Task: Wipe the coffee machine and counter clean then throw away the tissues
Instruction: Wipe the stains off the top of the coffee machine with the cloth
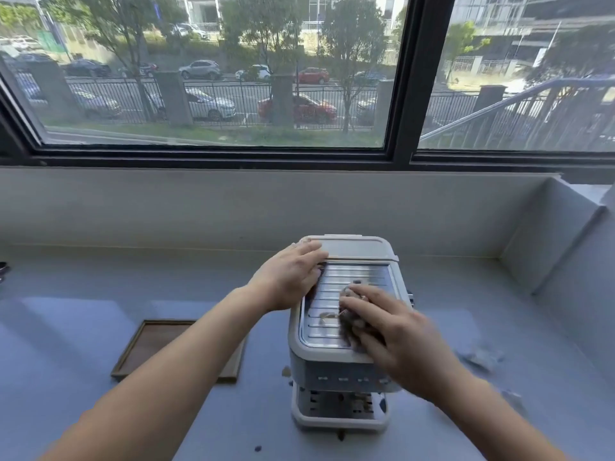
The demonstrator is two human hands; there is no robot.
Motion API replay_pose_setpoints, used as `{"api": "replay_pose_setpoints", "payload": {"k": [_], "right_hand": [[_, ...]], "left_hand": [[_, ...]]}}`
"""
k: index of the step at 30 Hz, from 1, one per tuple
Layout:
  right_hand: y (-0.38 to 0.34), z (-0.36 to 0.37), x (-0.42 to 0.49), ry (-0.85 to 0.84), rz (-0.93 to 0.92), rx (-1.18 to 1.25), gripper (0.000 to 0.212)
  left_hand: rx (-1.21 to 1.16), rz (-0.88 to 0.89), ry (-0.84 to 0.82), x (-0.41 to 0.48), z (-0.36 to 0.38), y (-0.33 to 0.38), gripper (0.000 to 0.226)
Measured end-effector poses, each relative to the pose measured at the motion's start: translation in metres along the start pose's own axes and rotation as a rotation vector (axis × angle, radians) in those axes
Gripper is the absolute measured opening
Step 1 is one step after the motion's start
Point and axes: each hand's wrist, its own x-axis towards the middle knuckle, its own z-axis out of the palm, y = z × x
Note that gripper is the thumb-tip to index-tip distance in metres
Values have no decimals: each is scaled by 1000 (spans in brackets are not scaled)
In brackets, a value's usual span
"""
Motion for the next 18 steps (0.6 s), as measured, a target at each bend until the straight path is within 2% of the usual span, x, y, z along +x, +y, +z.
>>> {"api": "replay_pose_setpoints", "payload": {"k": [3,7,12,15,18], "right_hand": [[28,-8,-8,127,261,60,41],[38,11,0,230,322,128,42],[60,8,42,259,462,334,46],[50,8,28,257,442,396,48],[33,10,-20,269,344,399,48]], "left_hand": [[-60,-78,51,-14,8,30,38],[112,-191,-57,-27,30,58,47],[212,-226,-60,-32,36,66,51],[238,-221,-63,-32,34,66,51],[234,-219,-55,-31,35,66,51]]}}
